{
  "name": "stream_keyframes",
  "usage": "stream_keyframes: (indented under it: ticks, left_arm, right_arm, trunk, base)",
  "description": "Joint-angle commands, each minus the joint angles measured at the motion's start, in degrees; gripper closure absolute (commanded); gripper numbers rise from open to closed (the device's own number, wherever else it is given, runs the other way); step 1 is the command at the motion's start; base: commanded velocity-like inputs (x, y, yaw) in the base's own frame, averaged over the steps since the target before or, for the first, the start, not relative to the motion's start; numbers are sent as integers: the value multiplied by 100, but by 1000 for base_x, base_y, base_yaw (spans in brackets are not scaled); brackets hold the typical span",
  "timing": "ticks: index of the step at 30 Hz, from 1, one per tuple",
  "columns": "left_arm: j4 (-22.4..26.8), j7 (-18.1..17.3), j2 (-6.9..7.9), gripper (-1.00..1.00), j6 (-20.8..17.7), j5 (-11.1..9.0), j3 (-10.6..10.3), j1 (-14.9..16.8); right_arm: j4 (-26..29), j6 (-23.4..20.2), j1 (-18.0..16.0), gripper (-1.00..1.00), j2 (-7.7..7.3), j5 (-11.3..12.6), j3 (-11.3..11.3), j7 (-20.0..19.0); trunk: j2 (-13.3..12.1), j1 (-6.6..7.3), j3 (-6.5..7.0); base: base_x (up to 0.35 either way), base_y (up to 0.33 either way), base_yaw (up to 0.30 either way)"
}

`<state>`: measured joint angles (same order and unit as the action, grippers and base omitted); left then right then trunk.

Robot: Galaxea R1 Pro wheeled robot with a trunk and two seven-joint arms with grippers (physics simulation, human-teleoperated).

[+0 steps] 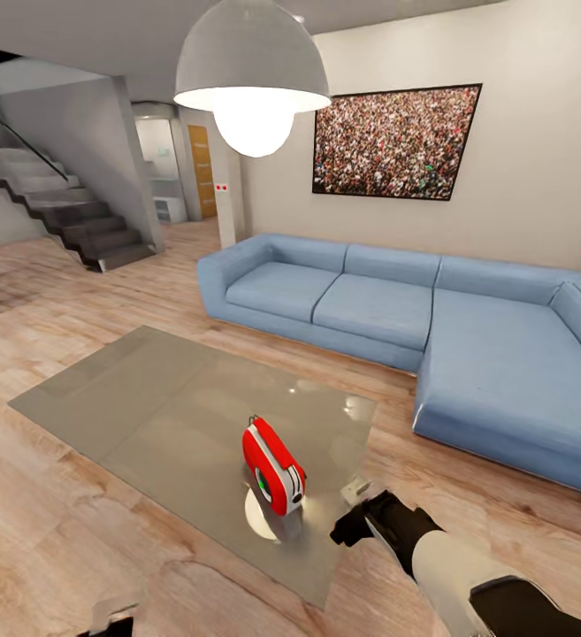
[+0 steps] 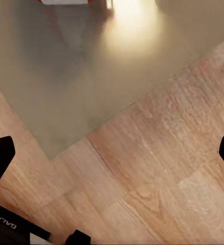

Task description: Turn on the radio receiver that's on the table in the living room.

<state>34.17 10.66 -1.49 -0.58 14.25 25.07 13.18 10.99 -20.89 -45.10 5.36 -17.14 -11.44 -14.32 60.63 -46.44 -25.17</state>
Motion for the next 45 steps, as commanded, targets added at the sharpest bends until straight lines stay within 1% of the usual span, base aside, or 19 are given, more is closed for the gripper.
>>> stream_keyframes:
  ticks: [1, 2, 3, 7, 8, 9, 10, 12, 13, 15, 18, 20, 21, 24, 28, 37, 42, 43, 45]
  left_arm:
    - [-197, -8, 64, 100, 113, 2, -2, 0]
    - [-756, -22, 243, 100, 476, 0, -2, 0]
    - [-1115, -28, 348, 100, 730, 0, -2, 0]
    - [-2106, -35, 580, 100, 1378, 21, -8, 0]
    - [-2214, -36, 600, 100, 1424, 25, -10, 0]
    - [-2535, -37, 648, 100, 1512, 37, -15, -3]
    - [-2634, -37, 662, 100, 1531, 42, -16, -4]
    - [-2997, -37, 738, 100, 1578, 106, -18, -9]
    - [-3207, -40, 798, 100, 1598, 244, -27, -13]
    - [-3358, -75, 865, 100, 1614, 453, -59, -20]
    - [-3517, -547, 972, 100, 1679, 933, -95, -30]
    - [-3556, -1258, 1031, 100, 1805, 1153, -103, -33]
    - [-3559, -1495, 1065, 100, 1837, 1188, -97, -34]
    - [-3550, -1827, 1140, 100, 1873, 1206, -16, -35]
    - [-3534, -1912, 1113, 100, 1889, 1101, 132, -35]
    - [-3585, -1936, 1039, 100, 1860, 1078, 147, -35]
    - [-3745, -1940, 731, 100, 1846, 1089, 147, -35]
    - [-3764, -1943, 575, 100, 1844, 1089, 147, -35]
    - [-3774, -1944, 464, 100, 1843, 1089, 147, -35]
  right_arm:
    - [-126, 162, -1, -100, -38, 12, 7, 31]
    - [-503, 618, 0, -100, -150, 53, 21, 145]
    - [-767, 903, 1, -100, -220, 106, 27, 235]
    - [-1377, 1665, 62, -100, -482, 479, 35, 494]
    - [-1411, 1723, 87, -100, -526, 522, 35, 511]
    - [-1478, 1841, 207, -100, -662, 609, 35, 549]
    - [-1492, 1868, 250, -100, -705, 628, 35, 556]
    - [-1525, 1939, 444, -100, -897, 677, 36, 575]
    - [-1536, 2015, 594, -100, -1020, 694, 37, 596]
    - [-1542, 2144, 743, -100, -1110, 703, 37, 694]
    - [-1546, 2401, 1105, -100, -1167, 703, 37, 1304]
    - [-1545, 2526, 1402, -100, -1154, 686, 31, 1854]
    - [-1546, 2549, 1500, -100, -1137, 684, 30, 1971]
    - [-1547, 2567, 1710, -100, -1077, 695, 29, 2125]
    - [-1548, 2550, 1813, -100, -1036, 700, 28, 2171]
    - [-1548, 2546, 1829, -100, -1020, 697, 27, 2170]
    - [-1548, 2546, 1829, -100, -1019, 694, 27, 2170]
    - [-1548, 2546, 1829, -100, -1019, 694, 26, 2170]
    - [-1548, 2546, 1829, -100, -1019, 694, 26, 2170]
  trunk:
    - [-41, 23, 20]
    - [-82, 45, 37]
    - [-122, 67, 55]
    - [-282, 155, 127]
    - [-322, 177, 145]
    - [-362, 198, 163]
    - [-402, 220, 181]
    - [-483, 264, 217]
    - [-523, 286, 235]
    - [-603, 330, 271]
    - [-723, 396, 325]
    - [-803, 440, 361]
    - [-844, 462, 379]
    - [-964, 528, 432]
    - [-1044, 572, 468]
    - [-1044, 572, 468]
    - [-1044, 572, 468]
    - [-1044, 572, 468]
    - [-1044, 572, 468]
  base:
    - [0, 0, 0]
    - [0, 0, 0]
    - [0, 0, 0]
    - [0, 0, 0]
    - [0, 0, 0]
    - [0, 0, 0]
    - [0, 0, 0]
    - [0, 0, 0]
    - [0, 0, 0]
    - [0, 0, 0]
    - [0, 0, 0]
    - [0, 0, 0]
    - [0, 0, 0]
    - [0, 0, 0]
    - [0, 0, 0]
    - [0, 0, 0]
    - [0, 0, 0]
    - [0, 0, 0]
    - [0, 0, 0]
